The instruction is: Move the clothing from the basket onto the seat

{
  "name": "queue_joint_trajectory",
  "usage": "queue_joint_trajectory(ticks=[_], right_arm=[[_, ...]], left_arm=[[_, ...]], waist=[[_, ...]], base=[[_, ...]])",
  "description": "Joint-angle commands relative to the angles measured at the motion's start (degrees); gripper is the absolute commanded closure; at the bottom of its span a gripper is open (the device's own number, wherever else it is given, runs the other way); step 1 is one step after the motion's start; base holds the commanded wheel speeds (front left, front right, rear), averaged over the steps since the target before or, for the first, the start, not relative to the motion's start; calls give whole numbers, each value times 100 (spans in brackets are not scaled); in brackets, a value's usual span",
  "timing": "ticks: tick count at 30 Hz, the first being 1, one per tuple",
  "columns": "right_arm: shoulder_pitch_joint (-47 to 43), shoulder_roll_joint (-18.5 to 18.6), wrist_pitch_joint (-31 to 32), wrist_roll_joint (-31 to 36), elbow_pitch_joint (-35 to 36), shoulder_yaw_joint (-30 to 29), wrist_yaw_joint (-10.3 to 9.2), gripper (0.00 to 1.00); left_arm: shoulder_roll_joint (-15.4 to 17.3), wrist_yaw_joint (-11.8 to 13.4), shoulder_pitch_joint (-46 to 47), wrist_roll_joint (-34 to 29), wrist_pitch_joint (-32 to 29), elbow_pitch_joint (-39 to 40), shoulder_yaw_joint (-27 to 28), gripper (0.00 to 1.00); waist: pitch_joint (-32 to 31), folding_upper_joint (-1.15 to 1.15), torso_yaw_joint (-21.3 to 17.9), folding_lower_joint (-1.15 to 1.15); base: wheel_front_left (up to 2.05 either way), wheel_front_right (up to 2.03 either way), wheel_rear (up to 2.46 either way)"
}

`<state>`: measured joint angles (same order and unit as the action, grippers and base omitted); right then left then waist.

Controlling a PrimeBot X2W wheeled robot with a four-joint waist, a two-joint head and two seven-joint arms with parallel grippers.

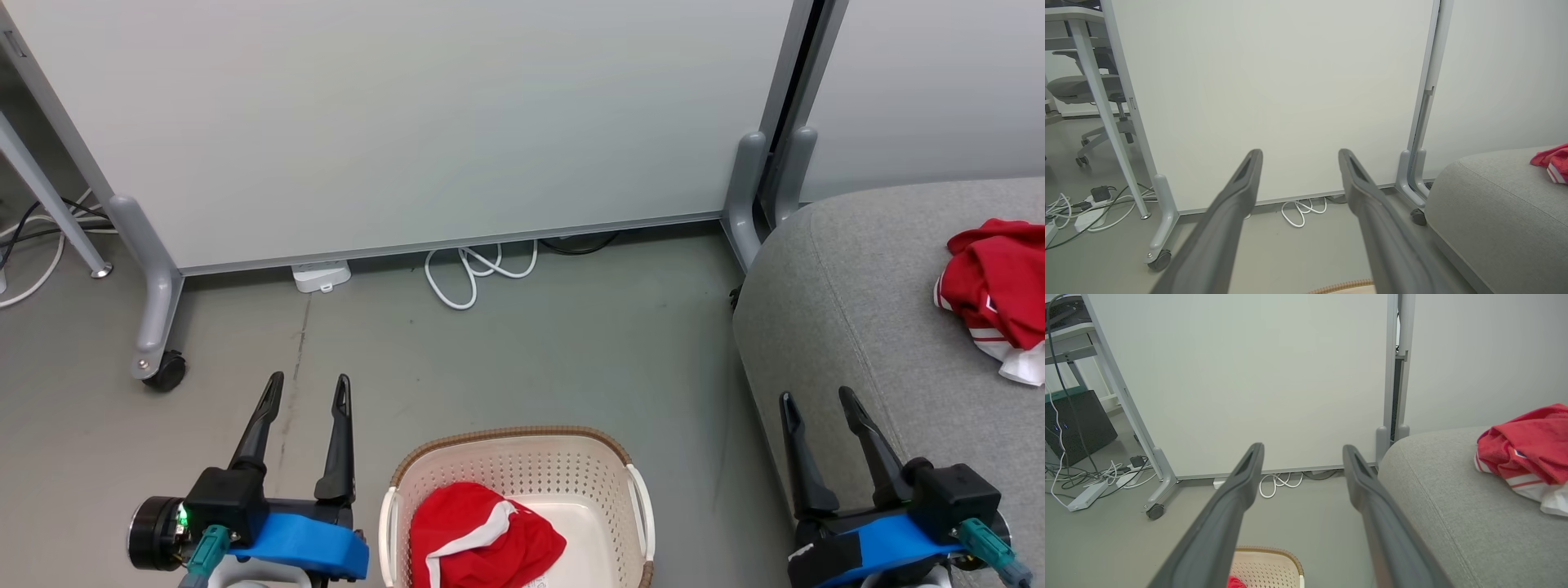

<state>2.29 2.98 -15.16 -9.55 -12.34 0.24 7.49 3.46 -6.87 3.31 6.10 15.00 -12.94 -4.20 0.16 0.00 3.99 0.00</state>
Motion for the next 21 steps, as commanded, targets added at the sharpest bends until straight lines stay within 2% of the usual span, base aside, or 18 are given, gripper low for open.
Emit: queue_joint_trajectory(ticks=[1,14,18,21], right_arm=[[-39,-14,0,-3,-12,10,1,0],[60,-15,0,-82,16,66,1,0],[221,-14,0,-85,67,118,1,0],[379,-13,1,-62,129,153,1,0]], left_arm=[[-6,-26,-55,-22,27,-2,41,0],[6,-65,202,-60,27,-236,-2,0],[134,-68,538,-116,27,-512,-197,0],[305,-60,962,-108,23,-807,-579,0]], waist=[[2,0,-4,0],[74,0,-34,0],[235,0,-128,0],[460,0,-221,0]], base=[[0,0,0],[0,0,0],[0,0,0],[0,0,0]])
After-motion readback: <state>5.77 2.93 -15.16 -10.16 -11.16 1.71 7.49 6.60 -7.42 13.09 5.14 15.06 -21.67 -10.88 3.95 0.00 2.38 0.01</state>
